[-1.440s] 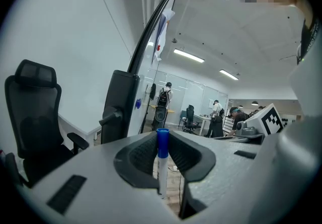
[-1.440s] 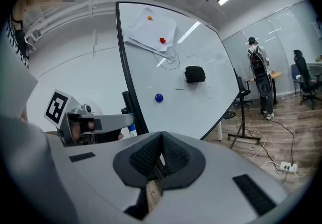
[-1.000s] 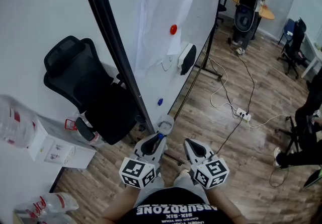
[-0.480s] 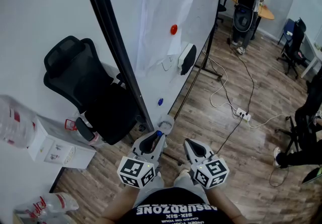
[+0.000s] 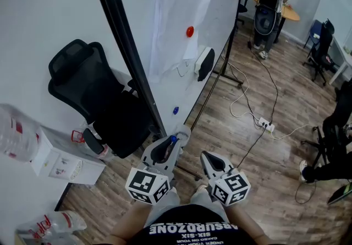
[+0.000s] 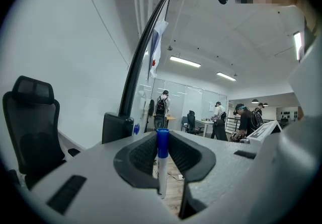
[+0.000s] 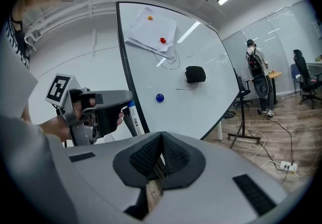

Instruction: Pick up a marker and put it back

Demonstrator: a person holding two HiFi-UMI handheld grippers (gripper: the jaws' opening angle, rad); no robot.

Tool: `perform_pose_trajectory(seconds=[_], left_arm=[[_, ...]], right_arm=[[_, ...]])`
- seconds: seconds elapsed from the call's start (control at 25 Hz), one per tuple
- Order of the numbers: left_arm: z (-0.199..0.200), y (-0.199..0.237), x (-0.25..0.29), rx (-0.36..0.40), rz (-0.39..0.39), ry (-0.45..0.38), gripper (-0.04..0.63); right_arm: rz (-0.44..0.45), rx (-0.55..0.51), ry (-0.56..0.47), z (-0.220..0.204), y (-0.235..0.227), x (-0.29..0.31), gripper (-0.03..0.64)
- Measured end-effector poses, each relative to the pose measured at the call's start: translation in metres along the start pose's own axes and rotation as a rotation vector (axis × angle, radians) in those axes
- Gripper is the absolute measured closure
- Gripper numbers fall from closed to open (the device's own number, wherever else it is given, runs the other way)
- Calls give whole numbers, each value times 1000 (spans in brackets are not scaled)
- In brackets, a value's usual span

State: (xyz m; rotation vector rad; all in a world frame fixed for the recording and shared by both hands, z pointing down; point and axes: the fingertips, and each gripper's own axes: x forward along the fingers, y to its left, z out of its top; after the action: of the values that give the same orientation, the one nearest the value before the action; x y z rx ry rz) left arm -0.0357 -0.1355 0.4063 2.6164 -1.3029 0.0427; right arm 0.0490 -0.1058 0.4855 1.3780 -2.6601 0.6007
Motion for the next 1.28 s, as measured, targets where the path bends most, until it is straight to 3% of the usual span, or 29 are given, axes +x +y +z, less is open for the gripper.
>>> perform_pose_trajectory(seconds=[0.68,1.28], left_arm=[[28,-7,16,84,-17,-51,528],[26,-15,39,146,-16,-38,528]], right_arm=[[-10,-3,6,-2,-4,-2,620],[-22,9,6,-2,-14,-3,620]])
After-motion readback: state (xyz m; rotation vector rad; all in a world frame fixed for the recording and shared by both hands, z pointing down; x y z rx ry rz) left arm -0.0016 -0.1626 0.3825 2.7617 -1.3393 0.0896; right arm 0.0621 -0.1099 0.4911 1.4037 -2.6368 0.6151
